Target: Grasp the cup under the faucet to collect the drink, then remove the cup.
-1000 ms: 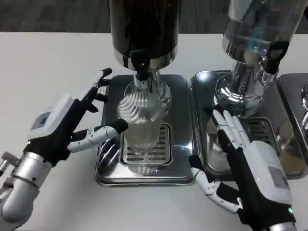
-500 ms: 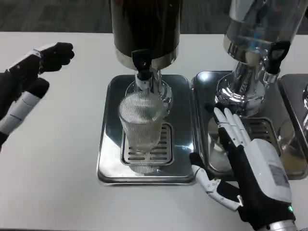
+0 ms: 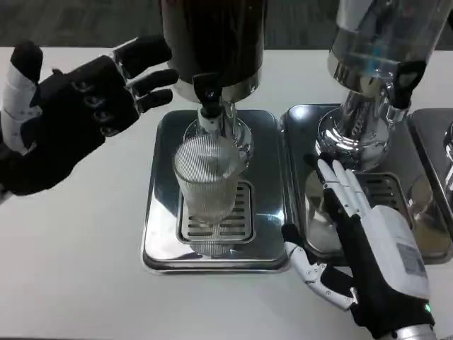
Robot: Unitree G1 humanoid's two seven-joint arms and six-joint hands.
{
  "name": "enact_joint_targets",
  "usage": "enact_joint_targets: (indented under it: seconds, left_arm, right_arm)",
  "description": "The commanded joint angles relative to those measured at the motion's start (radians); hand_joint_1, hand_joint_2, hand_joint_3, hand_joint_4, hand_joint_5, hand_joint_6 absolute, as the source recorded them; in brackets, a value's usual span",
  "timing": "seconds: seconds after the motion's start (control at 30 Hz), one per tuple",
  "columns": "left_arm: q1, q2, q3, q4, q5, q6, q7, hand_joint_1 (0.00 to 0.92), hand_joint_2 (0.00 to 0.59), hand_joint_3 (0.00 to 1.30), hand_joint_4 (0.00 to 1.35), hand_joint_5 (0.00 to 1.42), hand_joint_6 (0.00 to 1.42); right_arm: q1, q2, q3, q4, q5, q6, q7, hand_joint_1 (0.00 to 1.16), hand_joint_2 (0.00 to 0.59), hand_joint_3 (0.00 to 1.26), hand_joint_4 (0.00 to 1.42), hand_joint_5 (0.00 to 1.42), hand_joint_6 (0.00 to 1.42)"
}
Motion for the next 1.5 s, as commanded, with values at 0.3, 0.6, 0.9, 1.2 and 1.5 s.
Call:
enact_joint_targets:
  seconds: [0.3, 0.6, 0.9, 1.2, 1.5]
  left_arm:
    - [-0.167, -0.014, 0.033, 0.148, 0.079, 0.149, -0.110, 0.000, 0.051, 0.08, 0.00, 0.03, 0.01]
    - [-0.252, -0.040, 0.042, 0.285, 0.144, 0.149, -0.173, 0.000, 0.059, 0.13, 0.00, 0.05, 0.02]
    - [-0.266, -0.059, 0.038, 0.260, 0.157, 0.179, -0.208, 0.000, 0.064, 0.15, 0.01, 0.06, 0.02]
    - [-0.287, -0.080, 0.031, 0.270, 0.209, 0.148, -0.201, 0.000, 0.064, 0.15, 0.01, 0.06, 0.02]
    - [-0.302, -0.092, 0.033, 0.281, 0.247, 0.100, -0.194, 0.000, 0.070, 0.16, 0.01, 0.05, 0.02]
  right_arm:
    - [-0.013, 0.016, 0.011, 0.027, 0.006, -0.022, -0.042, 0.54, 0.413, 0.07, 0.00, 0.00, 0.23]
    - [-0.020, 0.022, 0.008, 0.052, 0.011, -0.023, -0.053, 0.54, 0.413, 0.07, 0.00, 0.00, 0.23]
    - [-0.009, 0.030, 0.013, 0.052, 0.011, -0.026, -0.065, 0.54, 0.413, 0.07, 0.00, 0.00, 0.23]
    - [-0.003, 0.031, 0.012, 0.053, 0.020, -0.025, -0.069, 0.53, 0.421, 0.07, 0.00, 0.00, 0.23]
    - [-0.004, 0.032, 0.015, 0.058, 0.027, -0.025, -0.078, 0.52, 0.423, 0.07, 0.00, 0.00, 0.23]
